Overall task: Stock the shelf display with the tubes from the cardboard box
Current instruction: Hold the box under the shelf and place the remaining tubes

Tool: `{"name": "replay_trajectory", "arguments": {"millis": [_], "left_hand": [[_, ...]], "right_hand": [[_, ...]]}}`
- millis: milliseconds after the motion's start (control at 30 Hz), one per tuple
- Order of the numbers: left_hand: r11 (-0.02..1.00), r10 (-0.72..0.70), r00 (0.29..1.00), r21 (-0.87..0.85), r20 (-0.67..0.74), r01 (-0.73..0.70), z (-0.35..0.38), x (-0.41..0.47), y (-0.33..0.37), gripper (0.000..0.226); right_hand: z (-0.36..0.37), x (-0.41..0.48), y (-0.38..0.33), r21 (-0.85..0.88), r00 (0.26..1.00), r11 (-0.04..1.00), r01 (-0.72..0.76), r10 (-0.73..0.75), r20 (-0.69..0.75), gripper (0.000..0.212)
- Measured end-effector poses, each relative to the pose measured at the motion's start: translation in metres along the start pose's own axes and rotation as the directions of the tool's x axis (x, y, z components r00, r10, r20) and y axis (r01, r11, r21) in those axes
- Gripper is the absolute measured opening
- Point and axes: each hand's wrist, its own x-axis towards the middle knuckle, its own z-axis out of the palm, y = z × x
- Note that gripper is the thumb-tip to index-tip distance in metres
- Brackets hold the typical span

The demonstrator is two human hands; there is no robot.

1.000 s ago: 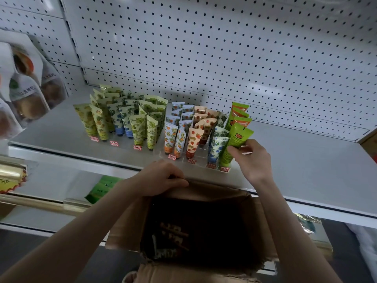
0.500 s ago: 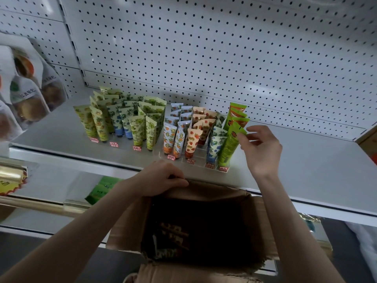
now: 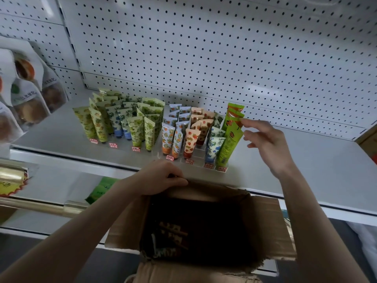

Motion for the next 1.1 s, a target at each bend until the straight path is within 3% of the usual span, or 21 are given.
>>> {"name": "replay_trajectory", "arguments": {"millis": [367, 733, 1100], "left_hand": [[1.000, -0.003, 1.000, -0.009, 0.009, 0.003, 0.000, 0.002, 0.011, 0.020], [1.000, -0.006, 1.000, 0.004, -0.002, 0.006, 0.001, 0.005, 0.011, 0.021], [1.000, 0.002, 1.000, 0.004, -0.018, -0.002, 0.003, 0.007, 0.008, 0.021]], "right_hand": [[-0.009, 0.006, -0.003, -0.039, 0.969, 0.996, 0.084, -0.073, 0.234, 0.032], [-0.011, 0.006, -0.006, 0.020, 0.968, 0.999, 0.035, -0.039, 0.248, 0.034], [-0.014, 0.008, -0.014, -0.080, 0.964, 0.997, -0.007, 0.028, 0.263, 0.031]]}}
